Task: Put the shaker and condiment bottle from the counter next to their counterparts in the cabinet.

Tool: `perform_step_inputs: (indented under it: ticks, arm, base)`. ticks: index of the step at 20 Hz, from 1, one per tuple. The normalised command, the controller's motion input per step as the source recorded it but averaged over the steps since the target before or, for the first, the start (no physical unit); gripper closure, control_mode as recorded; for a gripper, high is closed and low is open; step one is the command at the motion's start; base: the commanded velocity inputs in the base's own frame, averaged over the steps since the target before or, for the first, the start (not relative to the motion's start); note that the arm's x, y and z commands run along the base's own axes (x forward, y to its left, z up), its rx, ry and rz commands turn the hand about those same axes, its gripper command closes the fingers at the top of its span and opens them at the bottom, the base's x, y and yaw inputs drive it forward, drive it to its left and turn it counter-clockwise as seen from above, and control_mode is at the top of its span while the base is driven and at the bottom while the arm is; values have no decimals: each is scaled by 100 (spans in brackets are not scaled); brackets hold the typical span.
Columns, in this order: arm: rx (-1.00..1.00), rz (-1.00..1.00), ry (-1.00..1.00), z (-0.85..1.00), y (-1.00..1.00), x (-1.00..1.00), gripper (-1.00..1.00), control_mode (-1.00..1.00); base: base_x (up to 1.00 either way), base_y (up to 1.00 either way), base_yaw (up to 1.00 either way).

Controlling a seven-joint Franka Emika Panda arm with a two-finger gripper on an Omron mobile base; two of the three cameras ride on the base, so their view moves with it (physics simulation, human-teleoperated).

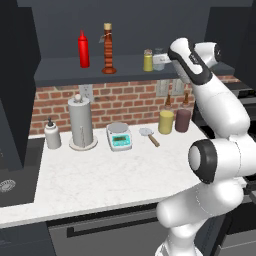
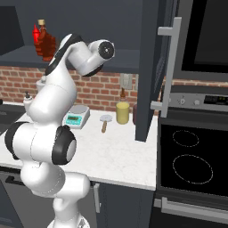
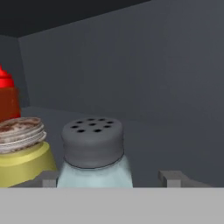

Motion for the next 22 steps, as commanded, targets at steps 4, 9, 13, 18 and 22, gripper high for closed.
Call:
perform_step_inputs:
  ticks: [4,9,13,18,22]
  arm:
    - [0,1,0,0,2,1,-100,-100]
    - [0,1,0,0,1,2,-100,-100]
    - [0,0,0,0,0,0,-100,-100]
    - [0,0,0,0,-3,-1,-100,-100]
    - [0,0,-1,0,-8,-9,-100,-100]
  base:
    - [0,0,0]
    - [0,0,0]
    - [0,0,0]
    - [0,0,0]
    - [0,0,0]
